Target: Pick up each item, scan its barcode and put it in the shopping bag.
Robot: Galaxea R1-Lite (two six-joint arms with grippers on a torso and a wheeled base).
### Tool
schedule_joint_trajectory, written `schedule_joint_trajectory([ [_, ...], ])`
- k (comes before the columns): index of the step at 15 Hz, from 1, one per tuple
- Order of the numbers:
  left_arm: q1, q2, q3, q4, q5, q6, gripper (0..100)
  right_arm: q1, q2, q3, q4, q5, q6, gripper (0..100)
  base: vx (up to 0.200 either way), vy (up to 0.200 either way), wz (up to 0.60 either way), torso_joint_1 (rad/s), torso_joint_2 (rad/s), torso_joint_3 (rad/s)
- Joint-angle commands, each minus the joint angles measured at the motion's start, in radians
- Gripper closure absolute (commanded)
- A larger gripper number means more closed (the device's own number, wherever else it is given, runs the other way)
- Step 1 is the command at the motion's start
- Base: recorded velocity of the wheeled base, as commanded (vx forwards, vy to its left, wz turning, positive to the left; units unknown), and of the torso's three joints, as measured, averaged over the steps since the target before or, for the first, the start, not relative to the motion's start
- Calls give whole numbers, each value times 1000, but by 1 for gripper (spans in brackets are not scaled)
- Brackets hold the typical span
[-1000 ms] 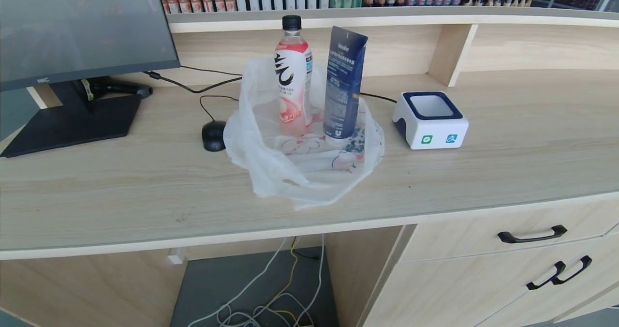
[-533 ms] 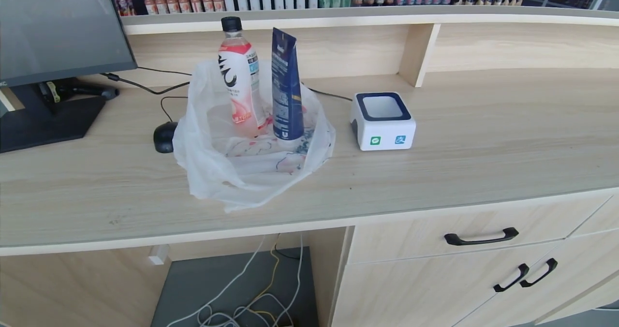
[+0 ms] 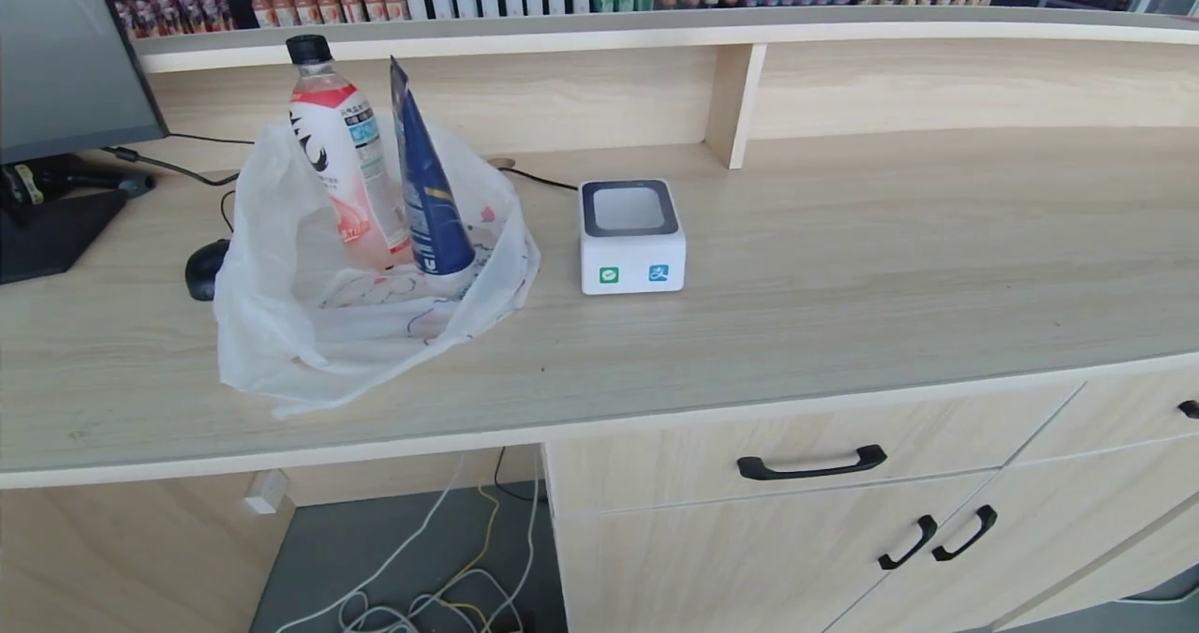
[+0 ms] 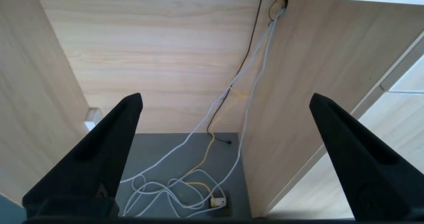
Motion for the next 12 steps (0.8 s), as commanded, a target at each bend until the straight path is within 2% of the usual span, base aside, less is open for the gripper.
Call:
schedule_joint_trajectory([
  [1, 0, 0, 0, -2, 0, 0, 0, 0, 2, 0, 0, 0, -1, 0, 0, -200, 0, 2, 2, 2],
  [12, 0, 0, 0, 0, 0, 2, 0, 0, 2, 0, -2, 0, -1, 0, 0, 0, 0, 0, 0, 0],
])
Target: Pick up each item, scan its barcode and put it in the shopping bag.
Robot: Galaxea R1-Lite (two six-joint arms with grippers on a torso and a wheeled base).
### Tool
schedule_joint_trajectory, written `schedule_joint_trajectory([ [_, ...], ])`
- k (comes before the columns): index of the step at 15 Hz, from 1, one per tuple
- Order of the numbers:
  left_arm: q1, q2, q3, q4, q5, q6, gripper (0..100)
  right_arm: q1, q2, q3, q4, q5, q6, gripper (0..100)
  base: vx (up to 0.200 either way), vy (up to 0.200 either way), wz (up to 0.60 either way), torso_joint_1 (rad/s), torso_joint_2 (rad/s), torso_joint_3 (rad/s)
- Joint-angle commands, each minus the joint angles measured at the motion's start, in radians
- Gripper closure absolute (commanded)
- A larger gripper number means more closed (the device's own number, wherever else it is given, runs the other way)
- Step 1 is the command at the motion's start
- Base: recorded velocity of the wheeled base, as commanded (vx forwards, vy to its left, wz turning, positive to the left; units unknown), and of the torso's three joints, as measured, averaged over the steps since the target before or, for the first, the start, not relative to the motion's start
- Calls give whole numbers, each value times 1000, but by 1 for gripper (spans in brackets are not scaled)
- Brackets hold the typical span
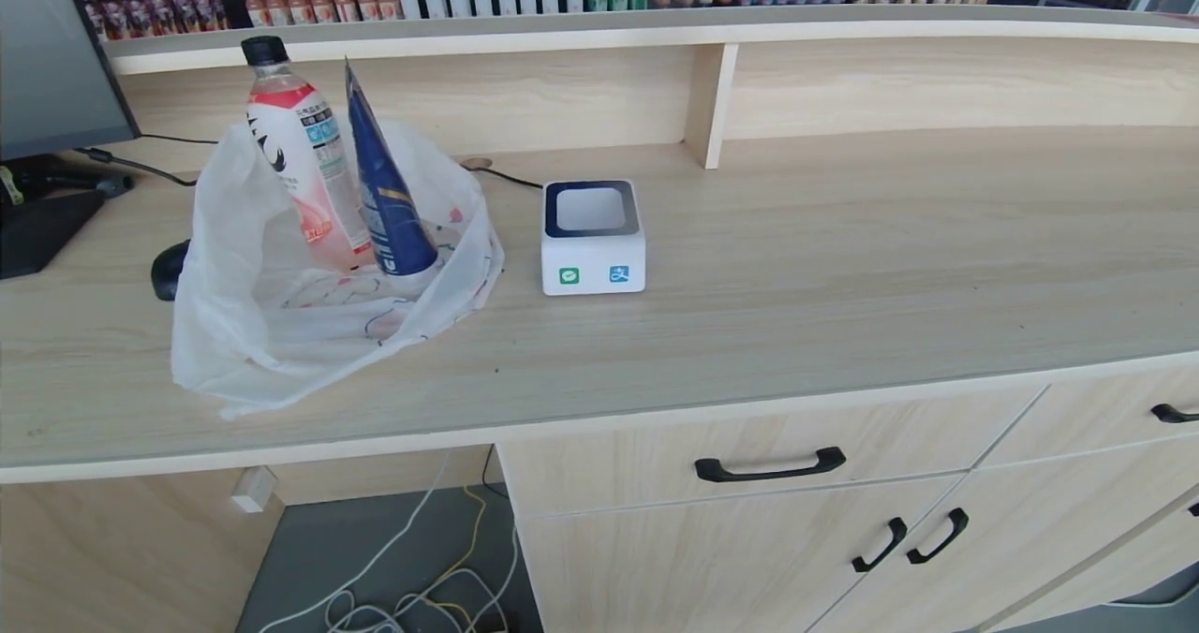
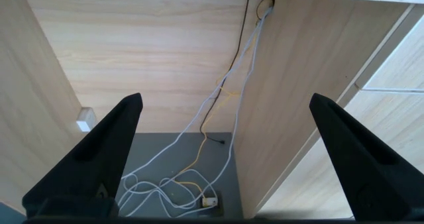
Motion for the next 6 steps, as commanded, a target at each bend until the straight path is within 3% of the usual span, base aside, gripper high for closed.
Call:
schedule_joint_trajectory([
  [1, 0, 2, 0, 0, 0, 2, 0, 0, 2, 0, -1, 0, 0, 0, 0, 0, 0, 0, 0, 0],
  [6, 0, 2, 0, 0, 0, 4, 0, 0, 2, 0, -1, 0, -2, 0, 0, 0, 0, 0, 0, 0],
])
